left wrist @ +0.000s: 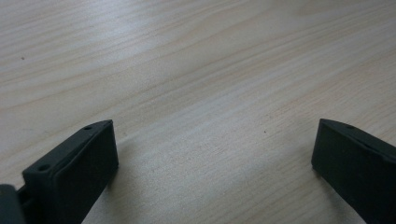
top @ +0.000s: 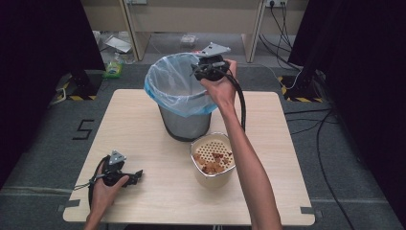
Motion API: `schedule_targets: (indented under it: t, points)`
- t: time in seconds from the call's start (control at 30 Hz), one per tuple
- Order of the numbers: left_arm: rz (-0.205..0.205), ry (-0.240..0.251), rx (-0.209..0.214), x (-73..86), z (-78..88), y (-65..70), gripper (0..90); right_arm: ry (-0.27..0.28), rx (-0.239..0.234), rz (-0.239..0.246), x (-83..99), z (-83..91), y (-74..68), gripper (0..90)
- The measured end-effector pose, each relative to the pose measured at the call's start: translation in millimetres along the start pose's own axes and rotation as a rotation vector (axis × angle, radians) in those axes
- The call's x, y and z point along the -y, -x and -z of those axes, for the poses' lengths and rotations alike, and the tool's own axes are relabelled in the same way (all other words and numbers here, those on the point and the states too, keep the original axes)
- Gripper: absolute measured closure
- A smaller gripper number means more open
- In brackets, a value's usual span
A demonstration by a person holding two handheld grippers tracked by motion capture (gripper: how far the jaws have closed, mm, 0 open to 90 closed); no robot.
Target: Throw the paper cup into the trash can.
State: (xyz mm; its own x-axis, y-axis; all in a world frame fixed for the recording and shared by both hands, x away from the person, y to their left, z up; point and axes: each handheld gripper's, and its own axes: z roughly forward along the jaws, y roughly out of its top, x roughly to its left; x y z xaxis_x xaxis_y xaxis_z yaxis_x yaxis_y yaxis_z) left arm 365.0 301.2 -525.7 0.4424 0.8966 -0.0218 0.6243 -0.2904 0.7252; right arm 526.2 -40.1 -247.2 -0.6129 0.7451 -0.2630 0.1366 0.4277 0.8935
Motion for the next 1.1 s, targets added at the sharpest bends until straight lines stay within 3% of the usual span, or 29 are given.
schedule_targets:
  t: [0.17,0.43,0.9,1.1]
  points:
    - [0.000,0.000,0.000,0.0,0.0,0.0,0.0,-0.029,0.021,-0.003,4.7,13.5,11.4,54.6]
    - [0.000,0.000,0.000,0.1,0.0,0.1,0.0,-0.075,0.050,-0.083,32.8,41.6,38.6,44.0]
    - [0.000,0.000,0.000,0.1,0.0,0.0,0.0,-0.143,0.098,-0.154,113.6,83.6,65.1,38.3]
    - [0.000,0.000,0.000,0.1,0.0,0.0,0.0,-0.176,0.106,-0.193,151.3,95.9,69.8,37.6]
